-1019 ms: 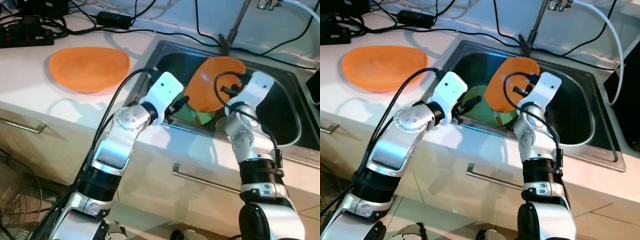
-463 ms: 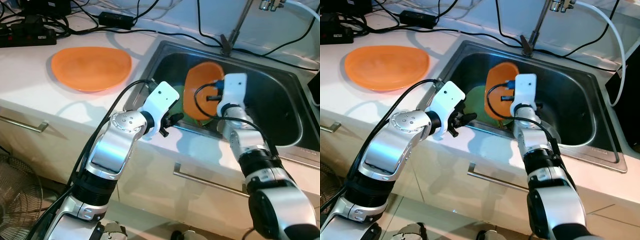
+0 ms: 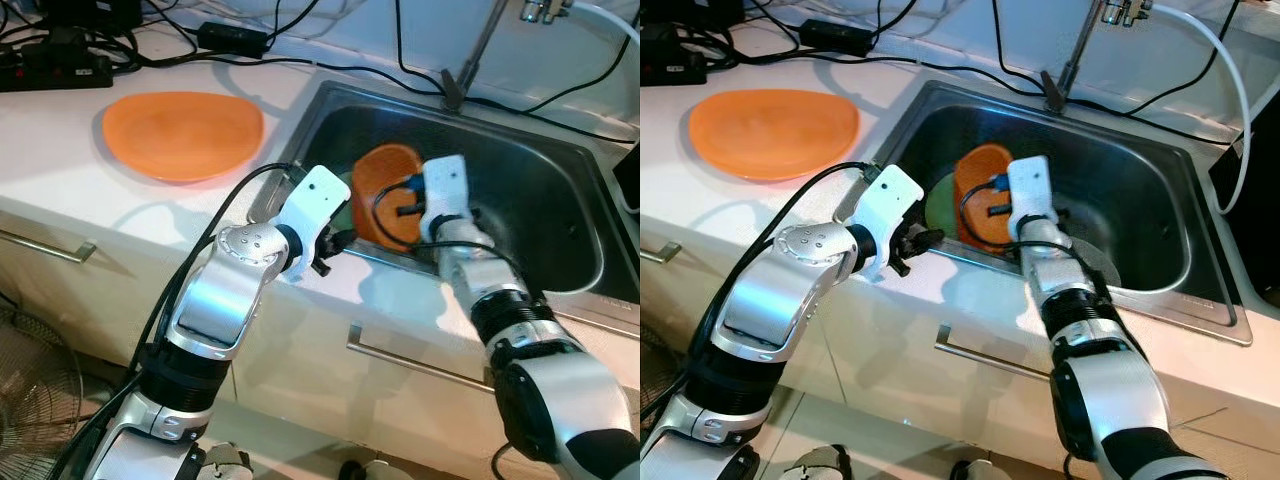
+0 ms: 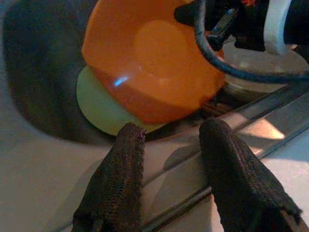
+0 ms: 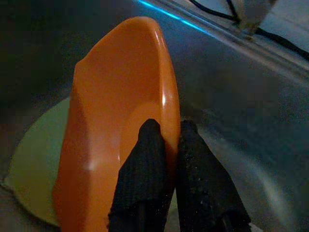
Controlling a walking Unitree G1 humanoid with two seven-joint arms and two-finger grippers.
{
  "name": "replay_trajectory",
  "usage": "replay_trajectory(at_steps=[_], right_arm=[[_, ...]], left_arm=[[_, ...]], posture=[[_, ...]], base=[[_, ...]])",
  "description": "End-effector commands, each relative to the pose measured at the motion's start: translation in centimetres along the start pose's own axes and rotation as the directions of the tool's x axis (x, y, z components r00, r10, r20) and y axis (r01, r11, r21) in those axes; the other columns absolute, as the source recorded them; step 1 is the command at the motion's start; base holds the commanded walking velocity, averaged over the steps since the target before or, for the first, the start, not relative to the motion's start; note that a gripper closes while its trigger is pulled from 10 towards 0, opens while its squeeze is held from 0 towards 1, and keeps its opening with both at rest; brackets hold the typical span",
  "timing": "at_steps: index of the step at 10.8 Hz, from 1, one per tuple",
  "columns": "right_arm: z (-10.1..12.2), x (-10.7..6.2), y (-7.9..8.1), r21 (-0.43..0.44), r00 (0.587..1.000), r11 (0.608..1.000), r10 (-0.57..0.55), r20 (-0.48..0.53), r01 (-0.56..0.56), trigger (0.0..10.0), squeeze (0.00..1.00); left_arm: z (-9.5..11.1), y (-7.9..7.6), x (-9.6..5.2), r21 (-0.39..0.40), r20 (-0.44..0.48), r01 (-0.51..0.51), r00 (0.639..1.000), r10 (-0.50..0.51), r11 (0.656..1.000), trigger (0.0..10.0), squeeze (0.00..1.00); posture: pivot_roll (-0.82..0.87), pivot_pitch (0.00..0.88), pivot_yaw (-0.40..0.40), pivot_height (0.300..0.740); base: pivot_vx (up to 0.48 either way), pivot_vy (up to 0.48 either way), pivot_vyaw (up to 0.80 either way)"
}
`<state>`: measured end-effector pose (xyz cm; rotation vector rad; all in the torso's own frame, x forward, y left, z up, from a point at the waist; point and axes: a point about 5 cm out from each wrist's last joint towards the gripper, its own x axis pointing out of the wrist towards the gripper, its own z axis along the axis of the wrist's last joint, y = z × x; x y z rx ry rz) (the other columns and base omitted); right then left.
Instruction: Kitchen organization
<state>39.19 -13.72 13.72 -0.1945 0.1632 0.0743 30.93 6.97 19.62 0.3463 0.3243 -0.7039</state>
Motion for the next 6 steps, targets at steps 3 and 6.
replay_trajectory(at_steps=[3,6], right_arm=[[0.44,0.30,0.00,0.018,1.000,1.000,0.022,0.000,-0.022,10.0,0.25],[0.21,0.32,-0.05,0.035,1.000,0.999,0.018,-0.015,-0.018,10.0,0.95]], left_arm=[[0.34,-0.14,-0.12,-0.010,0.011,-0.003,1.000,0.003,1.000,10.0,0.00],[0.28,-0.13,-0.01,-0.021,0.017,-0.022,1.000,0.023,1.000,10.0,0.00]], posture=[[0.09,0.080,-0.160,0.740],[0.09,0.089,-0.158,0.740]], base=[[0.000,0.000,0.00],[0.000,0.000,0.00]])
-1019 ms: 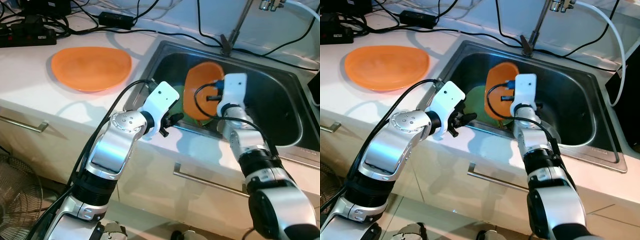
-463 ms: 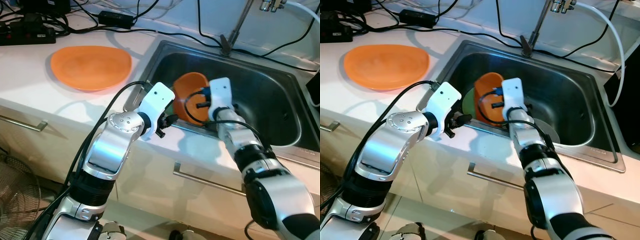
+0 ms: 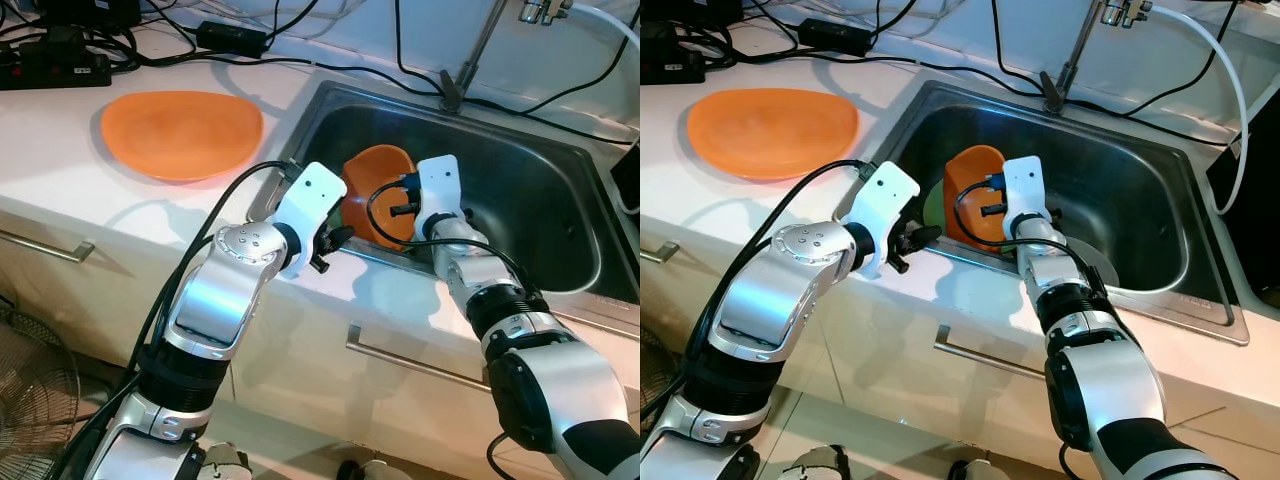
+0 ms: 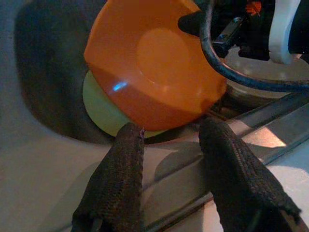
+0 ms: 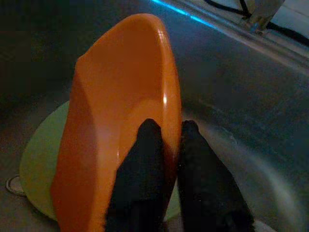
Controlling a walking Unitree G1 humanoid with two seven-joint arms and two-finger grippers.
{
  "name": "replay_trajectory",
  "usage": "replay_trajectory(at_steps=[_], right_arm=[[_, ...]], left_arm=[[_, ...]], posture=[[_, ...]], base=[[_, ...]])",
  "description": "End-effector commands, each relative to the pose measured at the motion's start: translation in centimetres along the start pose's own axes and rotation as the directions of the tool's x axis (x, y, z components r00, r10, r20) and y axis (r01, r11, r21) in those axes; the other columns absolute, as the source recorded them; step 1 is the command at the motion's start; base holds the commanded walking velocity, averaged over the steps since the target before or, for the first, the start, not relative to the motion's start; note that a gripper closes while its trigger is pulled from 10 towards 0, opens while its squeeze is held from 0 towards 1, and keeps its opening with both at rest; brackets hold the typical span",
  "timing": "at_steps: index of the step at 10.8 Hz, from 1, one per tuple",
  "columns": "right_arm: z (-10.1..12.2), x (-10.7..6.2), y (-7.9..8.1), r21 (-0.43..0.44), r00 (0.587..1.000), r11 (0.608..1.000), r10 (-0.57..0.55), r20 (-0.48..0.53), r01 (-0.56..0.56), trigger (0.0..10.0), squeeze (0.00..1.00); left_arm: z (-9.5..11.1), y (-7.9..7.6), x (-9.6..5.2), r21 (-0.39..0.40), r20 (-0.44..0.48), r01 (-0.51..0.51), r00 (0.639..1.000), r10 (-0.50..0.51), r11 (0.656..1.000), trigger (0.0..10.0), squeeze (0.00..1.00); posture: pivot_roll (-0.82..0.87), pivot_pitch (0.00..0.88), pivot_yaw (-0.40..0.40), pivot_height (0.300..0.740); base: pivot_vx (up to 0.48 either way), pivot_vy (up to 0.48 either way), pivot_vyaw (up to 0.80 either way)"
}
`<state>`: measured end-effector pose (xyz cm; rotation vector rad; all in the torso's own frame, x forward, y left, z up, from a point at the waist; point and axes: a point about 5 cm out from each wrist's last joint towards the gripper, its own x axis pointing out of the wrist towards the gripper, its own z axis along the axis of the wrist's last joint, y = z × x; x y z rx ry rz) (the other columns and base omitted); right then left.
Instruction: Kitchen organization
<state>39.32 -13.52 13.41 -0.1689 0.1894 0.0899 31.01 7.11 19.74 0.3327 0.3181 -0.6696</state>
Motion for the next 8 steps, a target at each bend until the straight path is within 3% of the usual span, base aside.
replay_trajectory(at_steps=[1,2,3,7,8], right_arm=[[0.4,0.1,-0.3,0.010,1.000,1.000,-0.004,0.008,0.004,10.0,0.93],[0.4,0.1,-0.3,0.010,1.000,1.000,-0.006,0.008,0.006,10.0,0.35],[0.4,0.1,-0.1,0.009,1.000,1.000,-0.004,0.007,0.004,10.0,0.00],[1.0,0.2,-0.7,-0.001,0.999,0.999,-0.035,0.036,0.035,10.0,0.00],[1.5,0.2,-1.2,-0.012,0.996,0.998,-0.060,0.063,0.060,10.0,0.97]], left_arm=[[0.2,-0.4,0.0,-0.004,0.011,0.012,1.000,-0.012,1.000,10.0,0.00],[0.2,-0.3,0.0,-0.004,0.010,0.013,1.000,-0.013,1.000,10.0,0.00],[0.2,-0.4,0.0,-0.006,0.011,0.012,1.000,-0.012,1.000,10.0,0.00],[0.1,-0.3,0.0,-0.006,0.009,0.007,1.000,-0.007,1.000,10.0,0.00],[0.1,-0.3,0.0,-0.004,0.009,0.008,1.000,-0.008,1.000,10.0,0.00]], posture=[[0.09,0.089,-0.158,0.740],[0.09,0.089,-0.156,0.740],[0.09,0.089,-0.156,0.740],[0.09,0.091,-0.157,0.740],[0.09,0.090,-0.155,0.740]], base=[[0.000,0.000,0.00],[0.000,0.000,0.00],[0.000,0.000,0.00],[0.000,0.000,0.00],[0.000,0.000,0.00]])
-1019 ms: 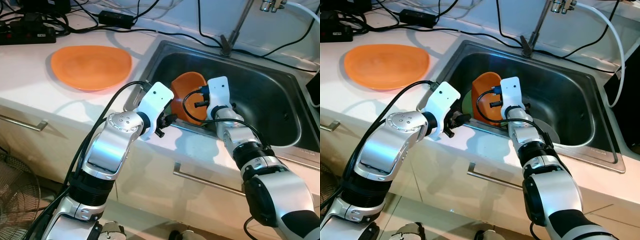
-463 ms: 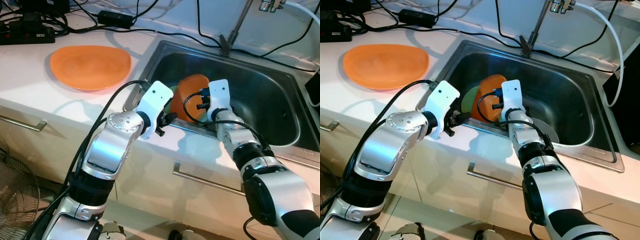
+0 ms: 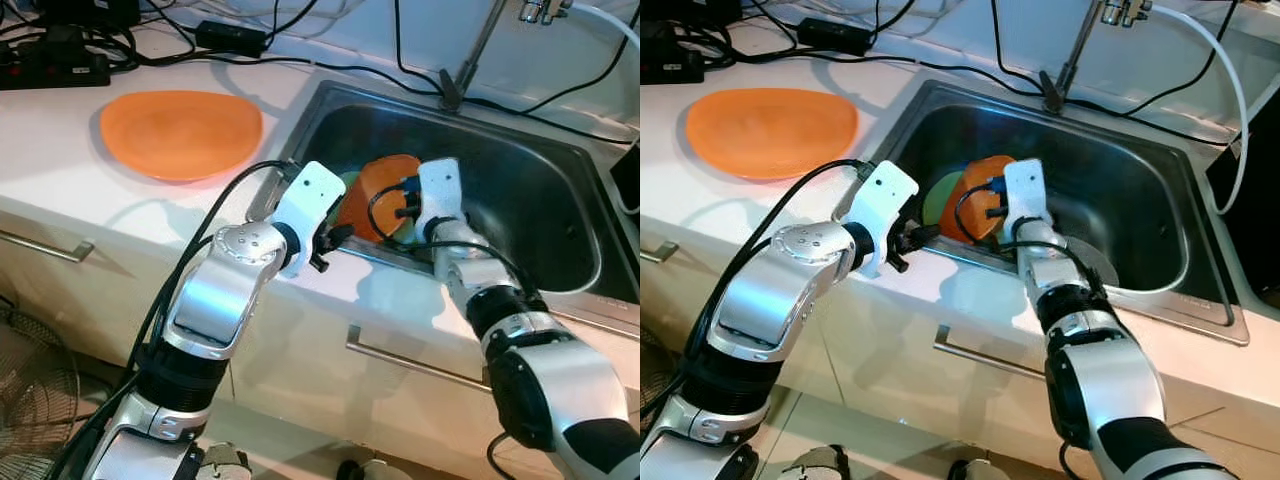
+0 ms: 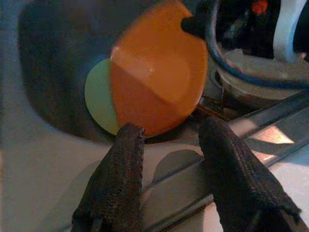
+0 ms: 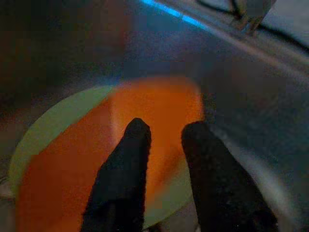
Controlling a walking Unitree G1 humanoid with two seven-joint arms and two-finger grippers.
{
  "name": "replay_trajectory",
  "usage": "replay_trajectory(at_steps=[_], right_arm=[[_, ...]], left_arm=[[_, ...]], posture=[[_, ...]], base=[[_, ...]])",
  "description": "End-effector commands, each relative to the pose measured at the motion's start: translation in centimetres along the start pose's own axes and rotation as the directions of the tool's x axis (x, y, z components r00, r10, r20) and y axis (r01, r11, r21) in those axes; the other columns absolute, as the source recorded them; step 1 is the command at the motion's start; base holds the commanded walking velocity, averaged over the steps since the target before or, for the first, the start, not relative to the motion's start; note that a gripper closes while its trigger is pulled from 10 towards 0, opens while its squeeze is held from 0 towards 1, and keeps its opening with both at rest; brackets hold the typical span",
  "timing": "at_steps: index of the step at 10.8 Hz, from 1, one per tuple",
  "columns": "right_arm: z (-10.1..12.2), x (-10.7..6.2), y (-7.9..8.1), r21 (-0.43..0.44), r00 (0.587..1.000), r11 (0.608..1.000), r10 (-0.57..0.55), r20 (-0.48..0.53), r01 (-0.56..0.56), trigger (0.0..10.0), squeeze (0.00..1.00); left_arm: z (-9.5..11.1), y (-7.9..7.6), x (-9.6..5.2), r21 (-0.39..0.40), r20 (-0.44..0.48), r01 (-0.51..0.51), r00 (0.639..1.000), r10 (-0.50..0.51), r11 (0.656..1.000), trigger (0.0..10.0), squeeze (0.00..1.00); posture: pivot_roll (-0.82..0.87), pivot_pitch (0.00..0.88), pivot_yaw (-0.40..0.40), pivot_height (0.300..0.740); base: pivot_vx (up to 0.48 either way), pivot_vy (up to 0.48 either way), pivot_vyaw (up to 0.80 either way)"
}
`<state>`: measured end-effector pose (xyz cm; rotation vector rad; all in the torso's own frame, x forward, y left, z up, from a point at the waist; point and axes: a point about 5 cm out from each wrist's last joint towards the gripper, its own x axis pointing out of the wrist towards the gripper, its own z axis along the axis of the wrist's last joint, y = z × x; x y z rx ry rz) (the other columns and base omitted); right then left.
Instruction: Kitchen organization
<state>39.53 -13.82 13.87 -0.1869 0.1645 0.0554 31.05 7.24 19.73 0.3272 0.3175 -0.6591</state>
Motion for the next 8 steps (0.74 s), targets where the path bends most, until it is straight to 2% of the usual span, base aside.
replay_trajectory(at_steps=[1,2,5,7,8], right_arm=[[1.3,0.2,-1.0,-0.042,0.998,0.998,-0.036,0.054,0.038,10.0,1.00],[1.5,0.2,-1.1,-0.052,0.997,0.998,-0.041,0.063,0.044,10.0,0.00],[2.0,0.2,-1.0,-0.031,0.995,0.998,-0.052,0.088,0.055,10.0,0.00],[3.2,0.1,-0.3,0.012,0.986,0.999,-0.031,0.165,0.030,10.0,0.00],[3.7,0.1,-0.3,0.024,0.981,0.999,-0.027,0.193,0.023,10.0,0.00]], left_arm=[[0.2,-0.5,0.1,0.004,0.008,0.020,1.000,-0.020,1.000,10.0,0.00],[0.2,-0.5,0.1,0.005,0.009,0.020,1.000,-0.020,1.000,10.0,0.00],[0.3,-0.4,0.1,0.014,0.022,0.008,1.000,-0.008,1.000,10.0,0.00],[1.2,1.3,0.2,0.023,0.158,-0.146,0.977,0.141,0.989,10.0,0.00],[1.4,1.6,0.1,0.043,0.175,-0.180,0.970,0.170,0.983,10.0,0.00]], posture=[[0.09,0.088,-0.155,0.740],[0.09,0.088,-0.155,0.740],[0.09,0.086,-0.152,0.740],[0.08,0.090,-0.151,0.740],[0.08,0.090,-0.152,0.740]], base=[[0.000,0.000,0.00],[0.000,0.000,0.00],[0.000,0.000,0.00],[0.000,0.000,0.00],[0.000,0.000,0.00]])
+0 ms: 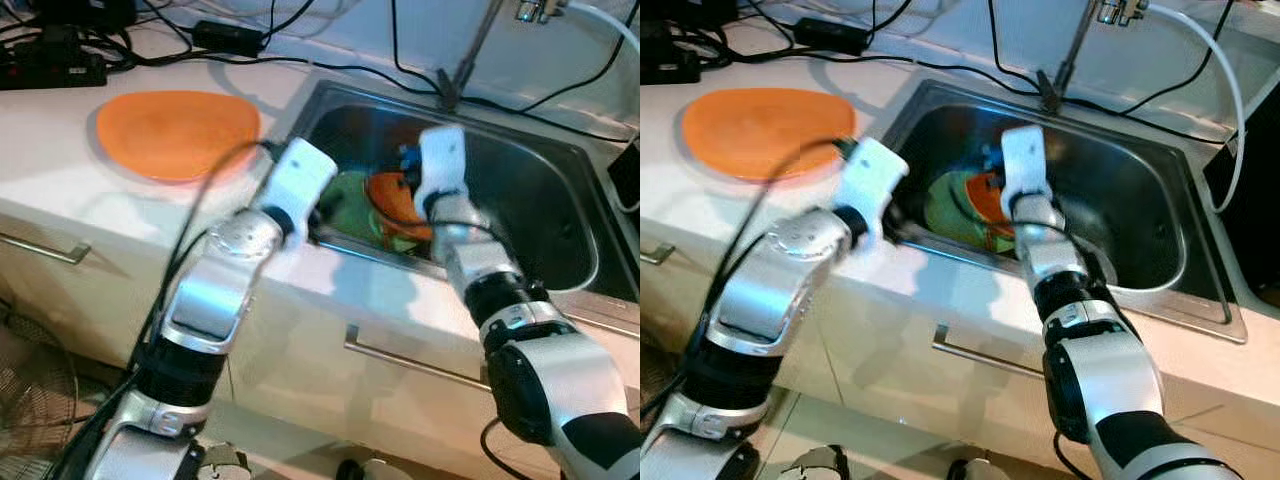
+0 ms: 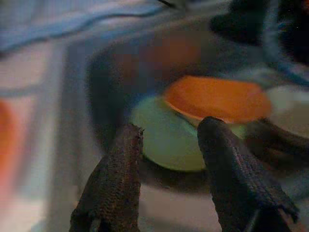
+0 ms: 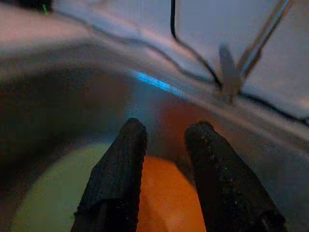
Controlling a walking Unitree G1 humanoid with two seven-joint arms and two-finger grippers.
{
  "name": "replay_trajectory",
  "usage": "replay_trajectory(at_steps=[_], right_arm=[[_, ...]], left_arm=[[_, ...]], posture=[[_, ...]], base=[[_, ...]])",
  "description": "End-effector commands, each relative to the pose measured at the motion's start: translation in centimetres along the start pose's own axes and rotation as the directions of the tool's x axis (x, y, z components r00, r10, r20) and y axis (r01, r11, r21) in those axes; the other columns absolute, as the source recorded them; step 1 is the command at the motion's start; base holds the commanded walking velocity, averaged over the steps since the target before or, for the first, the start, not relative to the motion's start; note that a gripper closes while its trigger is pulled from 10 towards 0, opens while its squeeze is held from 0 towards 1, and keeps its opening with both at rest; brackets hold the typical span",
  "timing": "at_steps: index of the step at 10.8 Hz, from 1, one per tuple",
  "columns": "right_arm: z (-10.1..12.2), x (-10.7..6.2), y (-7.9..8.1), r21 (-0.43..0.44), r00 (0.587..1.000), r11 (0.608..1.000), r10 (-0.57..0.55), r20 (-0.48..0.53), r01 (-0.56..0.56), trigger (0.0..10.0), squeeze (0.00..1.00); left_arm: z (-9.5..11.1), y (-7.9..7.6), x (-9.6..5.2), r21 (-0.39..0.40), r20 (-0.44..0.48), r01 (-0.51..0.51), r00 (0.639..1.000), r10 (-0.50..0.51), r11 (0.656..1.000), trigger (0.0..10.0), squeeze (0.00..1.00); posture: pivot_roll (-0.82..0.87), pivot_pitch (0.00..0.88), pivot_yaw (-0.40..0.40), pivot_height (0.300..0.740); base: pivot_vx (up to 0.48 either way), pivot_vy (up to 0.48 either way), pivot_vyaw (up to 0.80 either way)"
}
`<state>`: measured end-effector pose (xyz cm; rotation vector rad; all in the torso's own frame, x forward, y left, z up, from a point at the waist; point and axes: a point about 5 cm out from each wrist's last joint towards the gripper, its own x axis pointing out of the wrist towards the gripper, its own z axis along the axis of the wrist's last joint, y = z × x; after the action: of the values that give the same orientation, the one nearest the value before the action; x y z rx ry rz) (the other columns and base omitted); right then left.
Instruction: Kitchen organization
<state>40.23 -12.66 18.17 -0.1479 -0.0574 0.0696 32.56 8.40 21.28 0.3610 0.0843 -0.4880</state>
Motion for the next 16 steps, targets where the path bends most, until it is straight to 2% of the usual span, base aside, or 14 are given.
replay_trajectory(at_steps=[1,2,4,6,8,9,10,12,16], right_arm=[[1.8,0.0,-0.2,0.088,0.996,0.996,-0.004,0.084,-0.003,10.0,0.00],[2.8,-0.3,0.2,0.153,0.992,0.988,0.006,0.123,-0.025,10.0,0.00],[3.3,-1.8,1.1,0.275,0.991,0.959,0.025,0.134,-0.062,10.0,0.00],[1.6,-3.7,2.1,0.358,0.996,0.931,0.050,0.067,-0.071,10.0,0.00],[0.5,-4.8,2.8,0.383,0.997,0.921,0.072,0.005,-0.069,10.0,0.00],[-0.1,-5.2,3.2,0.396,0.996,0.916,0.087,-0.028,-0.069,10.0,0.00],[0.0,-5.4,3.5,0.399,0.994,0.913,0.103,-0.039,-0.079,10.0,0.00],[0.0,-5.6,3.6,0.403,0.993,0.912,0.111,-0.049,-0.082,10.0,0.00],[0.1,-5.8,3.9,0.408,0.991,0.909,0.120,-0.058,-0.086,10.0,0.00]], left_arm=[[0.8,0.9,0.2,0.035,0.055,-0.081,0.995,0.079,0.996,10.0,0.00],[0.8,1.5,0.2,0.075,0.072,-0.134,0.989,0.129,0.988,10.0,0.00],[0.4,2.7,-0.1,0.236,0.083,-0.225,0.974,0.211,0.945,10.0,0.00],[-0.6,4.3,-0.7,0.441,0.058,-0.265,0.962,0.268,0.858,10.0,0.00],[-1.3,5.3,-1.2,0.545,0.028,-0.270,0.952,0.304,0.794,10.0,0.00],[-2.2,5.6,-1.5,0.613,-0.034,-0.221,0.952,0.305,0.758,10.0,0.00],[-2.7,6.3,-2.1,0.689,-0.079,-0.188,0.941,0.330,0.700,10.0,0.00],[-3.4,7.5,-2.7,0.742,-0.139,-0.156,0.916,0.377,0.652,10.0,0.00],[-4.2,8.3,-3.0,0.790,-0.203,-0.095,0.892,0.404,0.606,10.0,0.00]], posture=[[0.08,0.089,-0.150,0.740],[0.07,0.088,-0.151,0.740],[0.07,0.086,-0.152,0.740],[0.06,0.082,-0.151,0.740],[0.07,0.075,-0.152,0.740],[0.07,0.070,-0.152,0.740],[0.08,0.066,-0.154,0.740],[0.08,0.062,-0.157,0.740],[0.08,0.059,-0.155,0.740]], base=[[0.000,0.000,0.00],[0.000,0.000,0.00],[0.000,0.000,0.00],[0.000,0.000,0.00],[0.000,0.000,0.00],[0.000,0.000,0.00],[0.000,0.000,0.00],[0.000,0.000,0.00],[0.000,0.000,0.00]])
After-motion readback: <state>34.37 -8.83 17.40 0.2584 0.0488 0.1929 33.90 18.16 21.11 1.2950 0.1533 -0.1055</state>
